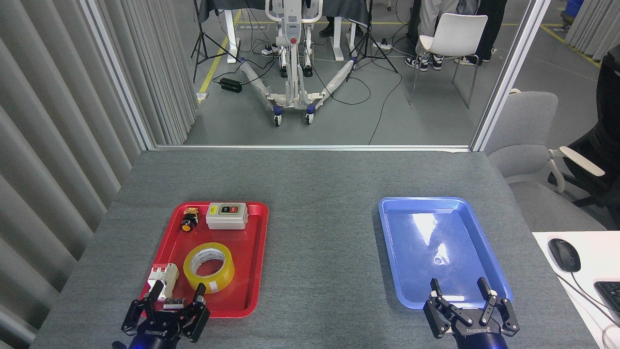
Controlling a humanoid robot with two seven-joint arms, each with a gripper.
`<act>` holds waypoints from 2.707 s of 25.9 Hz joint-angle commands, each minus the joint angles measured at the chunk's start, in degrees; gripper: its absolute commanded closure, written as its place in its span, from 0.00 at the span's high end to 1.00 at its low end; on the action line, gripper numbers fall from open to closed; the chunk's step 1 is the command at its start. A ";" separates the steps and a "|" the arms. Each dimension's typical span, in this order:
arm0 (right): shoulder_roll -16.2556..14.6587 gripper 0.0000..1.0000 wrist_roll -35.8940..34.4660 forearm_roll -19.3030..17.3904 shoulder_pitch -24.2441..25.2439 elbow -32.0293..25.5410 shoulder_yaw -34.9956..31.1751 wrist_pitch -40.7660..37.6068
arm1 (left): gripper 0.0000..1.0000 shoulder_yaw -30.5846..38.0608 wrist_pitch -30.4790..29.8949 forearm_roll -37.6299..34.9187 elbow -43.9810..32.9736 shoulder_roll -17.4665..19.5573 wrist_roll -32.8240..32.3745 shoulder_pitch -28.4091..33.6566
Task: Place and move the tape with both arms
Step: 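Raise the left gripper from the red tray toward the yellow tape roll, then lower the left gripper over the yellow tape roll on the red tray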
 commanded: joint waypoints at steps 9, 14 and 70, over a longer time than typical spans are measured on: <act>0.85 1.00 -0.17 -0.06 0.94 -0.51 -0.17 -0.01 | 1.00 0.11 0.02 0.70 0.53 -0.12 -0.13 0.09; 0.76 1.00 -0.08 -0.06 0.94 -0.15 -0.08 -0.01 | 1.00 0.46 0.02 1.14 0.27 -0.38 -0.04 0.00; 0.76 1.00 0.01 0.03 0.76 -0.15 -0.26 -0.36 | 1.00 -7.09 12.06 7.99 16.88 6.56 -53.04 -32.25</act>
